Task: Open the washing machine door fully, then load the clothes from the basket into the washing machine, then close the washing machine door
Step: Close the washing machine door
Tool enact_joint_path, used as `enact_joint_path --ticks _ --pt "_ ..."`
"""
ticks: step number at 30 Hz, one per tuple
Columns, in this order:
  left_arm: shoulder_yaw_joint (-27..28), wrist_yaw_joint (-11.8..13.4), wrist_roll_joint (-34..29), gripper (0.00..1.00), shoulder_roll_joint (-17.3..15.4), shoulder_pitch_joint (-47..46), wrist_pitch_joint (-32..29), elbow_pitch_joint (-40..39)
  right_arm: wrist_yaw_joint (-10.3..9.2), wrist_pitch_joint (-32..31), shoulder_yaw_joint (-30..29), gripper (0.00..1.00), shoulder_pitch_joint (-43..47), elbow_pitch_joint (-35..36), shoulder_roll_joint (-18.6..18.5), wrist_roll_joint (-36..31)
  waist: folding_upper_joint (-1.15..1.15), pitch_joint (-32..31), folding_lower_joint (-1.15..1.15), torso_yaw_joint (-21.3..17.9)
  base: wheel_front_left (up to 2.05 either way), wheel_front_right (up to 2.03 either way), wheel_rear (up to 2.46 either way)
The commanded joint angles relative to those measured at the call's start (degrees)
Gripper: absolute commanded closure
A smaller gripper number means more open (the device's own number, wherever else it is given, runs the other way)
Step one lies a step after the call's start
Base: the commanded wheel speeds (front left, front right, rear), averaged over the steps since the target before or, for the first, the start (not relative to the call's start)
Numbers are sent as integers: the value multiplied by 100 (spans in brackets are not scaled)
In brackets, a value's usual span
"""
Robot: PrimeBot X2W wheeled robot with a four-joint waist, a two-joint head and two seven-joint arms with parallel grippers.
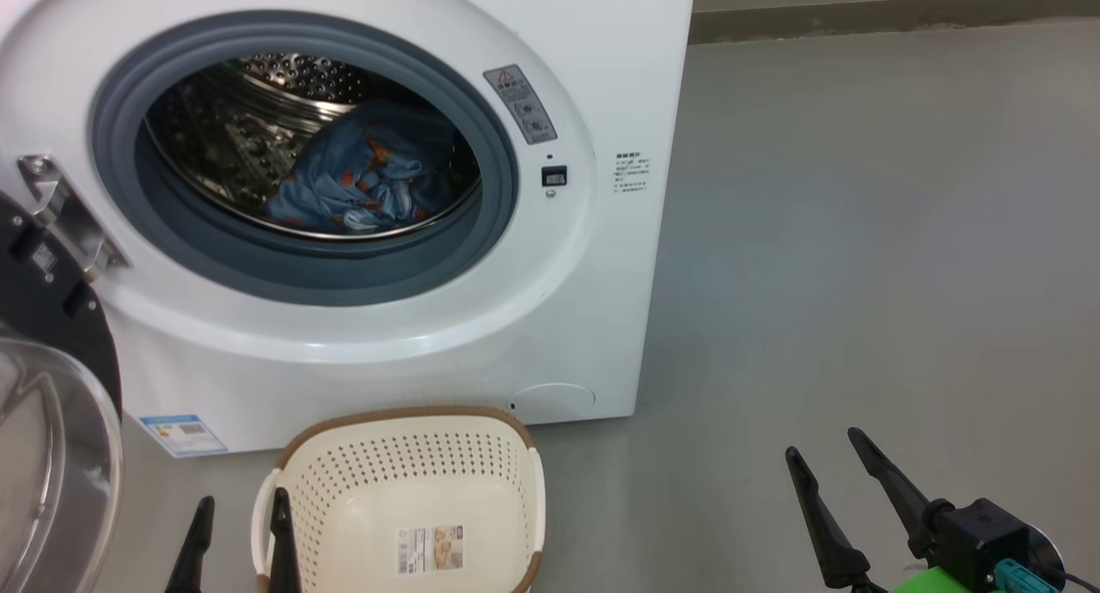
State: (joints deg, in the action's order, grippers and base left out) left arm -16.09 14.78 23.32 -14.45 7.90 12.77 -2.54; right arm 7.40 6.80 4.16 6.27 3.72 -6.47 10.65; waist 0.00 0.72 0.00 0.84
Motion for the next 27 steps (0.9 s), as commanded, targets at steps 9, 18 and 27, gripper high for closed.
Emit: enact_joint_path --ticks 9,18,27 --pt "147 -92 44 0 -89 -284 97 -91 9 -15 63 0 -27 188 -29 -29 0 43 0 80 -168 168 0" --pt "126 -99 37 0 -102 -282 123 -82 9 -22 67 0 -44 187 -28 -31 0 43 0 103 -92 92 0" --pt "107 -77 24 0 -123 -300 131 -100 9 -17 58 0 -62 165 -21 -24 0 69 0 91 -3 3 0"
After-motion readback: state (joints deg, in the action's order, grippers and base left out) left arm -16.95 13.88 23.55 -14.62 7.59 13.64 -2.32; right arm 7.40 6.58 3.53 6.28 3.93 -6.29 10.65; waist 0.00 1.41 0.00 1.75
